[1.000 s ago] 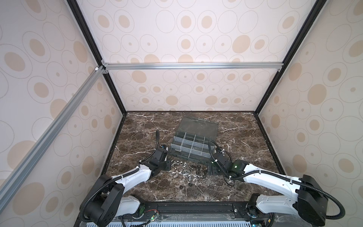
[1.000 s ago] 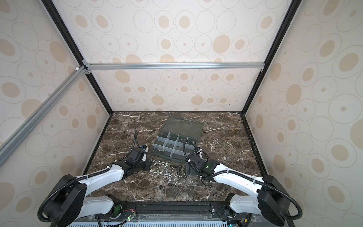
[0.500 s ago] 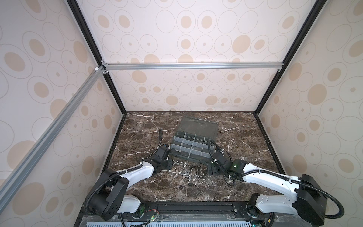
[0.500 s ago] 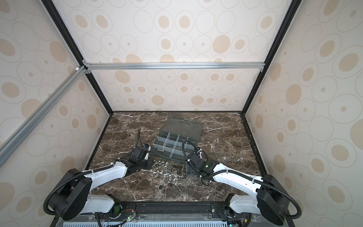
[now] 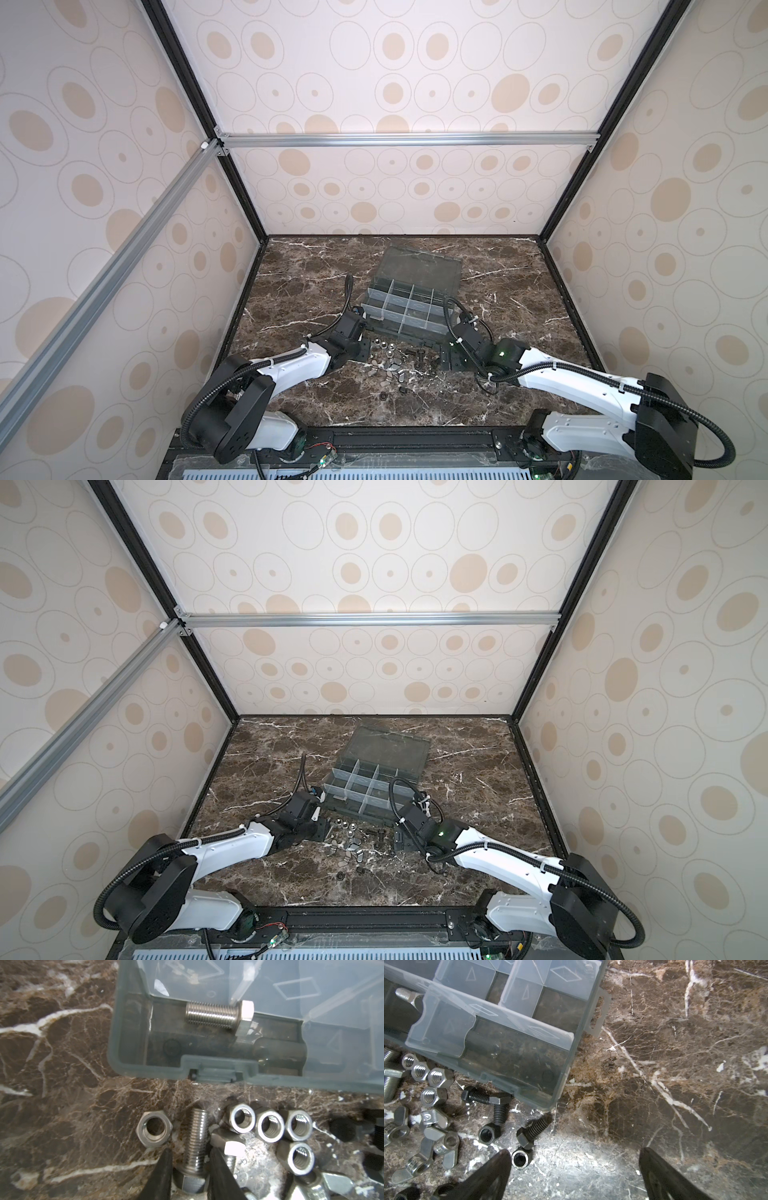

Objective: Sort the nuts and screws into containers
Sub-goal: 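Lower the left gripper and grasp another silver bolt from the pile, then lift the second silver bolt with the left gripper over the box compartment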

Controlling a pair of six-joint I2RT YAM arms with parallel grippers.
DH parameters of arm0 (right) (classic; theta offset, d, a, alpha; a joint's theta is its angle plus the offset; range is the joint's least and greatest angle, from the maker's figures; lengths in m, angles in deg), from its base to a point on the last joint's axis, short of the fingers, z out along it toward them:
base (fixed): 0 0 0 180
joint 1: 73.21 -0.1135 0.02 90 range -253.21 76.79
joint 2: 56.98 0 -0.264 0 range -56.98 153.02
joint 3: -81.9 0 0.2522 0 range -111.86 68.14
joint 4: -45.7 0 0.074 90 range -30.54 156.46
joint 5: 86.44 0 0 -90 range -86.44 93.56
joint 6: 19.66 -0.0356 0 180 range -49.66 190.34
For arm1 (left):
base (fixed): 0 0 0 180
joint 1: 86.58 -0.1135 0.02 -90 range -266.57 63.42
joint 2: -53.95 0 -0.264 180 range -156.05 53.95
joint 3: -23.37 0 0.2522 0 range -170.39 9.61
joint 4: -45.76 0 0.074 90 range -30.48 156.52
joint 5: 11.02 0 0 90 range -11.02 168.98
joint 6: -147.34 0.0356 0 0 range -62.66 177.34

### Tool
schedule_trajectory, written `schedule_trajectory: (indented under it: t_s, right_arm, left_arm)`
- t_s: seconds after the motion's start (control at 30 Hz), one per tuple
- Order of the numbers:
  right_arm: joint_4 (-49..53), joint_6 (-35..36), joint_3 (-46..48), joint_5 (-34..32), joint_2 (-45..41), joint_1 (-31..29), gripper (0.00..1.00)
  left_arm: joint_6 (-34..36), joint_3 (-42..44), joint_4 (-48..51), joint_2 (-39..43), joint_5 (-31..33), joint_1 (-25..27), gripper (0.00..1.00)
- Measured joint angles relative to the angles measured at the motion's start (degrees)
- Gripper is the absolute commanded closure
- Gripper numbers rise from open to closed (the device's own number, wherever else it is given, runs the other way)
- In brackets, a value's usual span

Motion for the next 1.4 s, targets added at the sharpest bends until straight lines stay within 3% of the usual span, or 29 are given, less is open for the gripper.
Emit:
schedule_trajectory:
  t_s: [0.77, 1.07, 1.4]
  right_arm:
    - [0.42, -2.40, 2.73, -0.04, -2.69, 0.00, 0.00]
    - [0.39, -2.62, 2.86, -0.24, -2.86, 0.00, 0.00]
    - [0.72, -3.32, 3.26, -0.46, -3.37, 0.00, 0.00]
  left_arm:
    - [3.89, -7.72, 2.80, -8.61, 3.43, 0.33, 0.73]
    - [4.79, -8.26, 2.97, -9.75, 4.02, 0.63, 0.84]
    - [4.37, -7.74, 2.97, -8.41, 3.26, 0.66, 0.89]
